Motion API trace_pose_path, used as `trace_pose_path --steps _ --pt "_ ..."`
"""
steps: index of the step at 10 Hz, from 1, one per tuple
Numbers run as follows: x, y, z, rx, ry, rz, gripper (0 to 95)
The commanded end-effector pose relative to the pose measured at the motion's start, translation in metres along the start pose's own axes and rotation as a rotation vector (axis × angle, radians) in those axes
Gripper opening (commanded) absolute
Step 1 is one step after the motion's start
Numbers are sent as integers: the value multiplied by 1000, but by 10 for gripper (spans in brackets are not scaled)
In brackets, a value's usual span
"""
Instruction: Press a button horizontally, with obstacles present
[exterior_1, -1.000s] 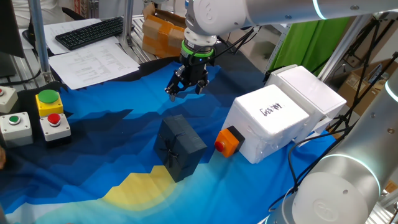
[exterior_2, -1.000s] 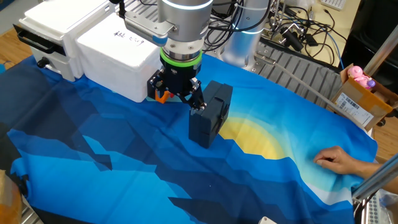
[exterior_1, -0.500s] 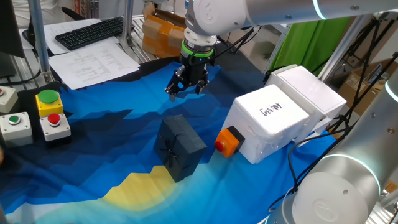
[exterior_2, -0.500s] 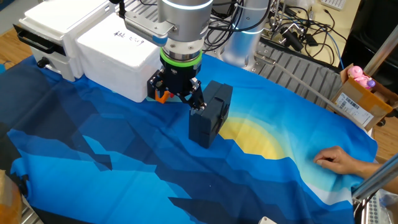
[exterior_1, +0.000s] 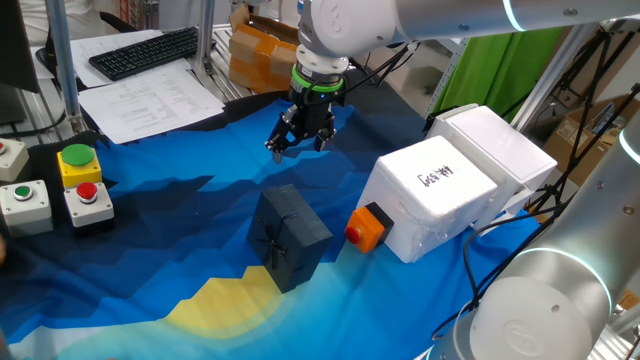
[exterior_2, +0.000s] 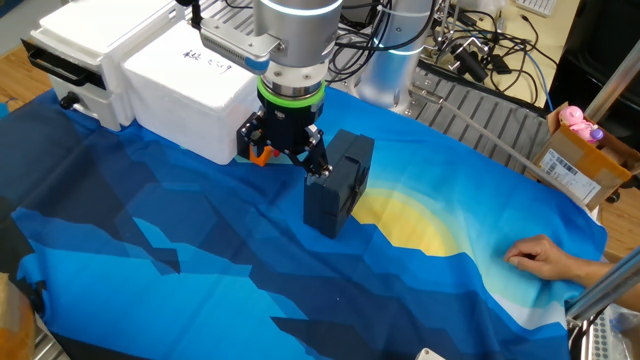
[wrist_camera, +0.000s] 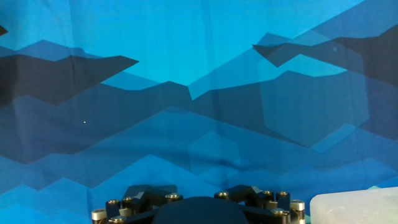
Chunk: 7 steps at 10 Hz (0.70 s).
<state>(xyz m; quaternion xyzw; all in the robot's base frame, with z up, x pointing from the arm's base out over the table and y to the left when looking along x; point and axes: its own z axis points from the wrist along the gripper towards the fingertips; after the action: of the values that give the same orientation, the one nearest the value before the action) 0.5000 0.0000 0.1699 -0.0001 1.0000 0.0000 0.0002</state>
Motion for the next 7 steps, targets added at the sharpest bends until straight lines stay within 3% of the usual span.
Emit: trace_pose_path --steps 1,2,7 --pt "0 0 0 0 0 0 950" --pt "0 0 0 -122 -11 151 0" --pt "6 2 4 -122 -12 148 0"
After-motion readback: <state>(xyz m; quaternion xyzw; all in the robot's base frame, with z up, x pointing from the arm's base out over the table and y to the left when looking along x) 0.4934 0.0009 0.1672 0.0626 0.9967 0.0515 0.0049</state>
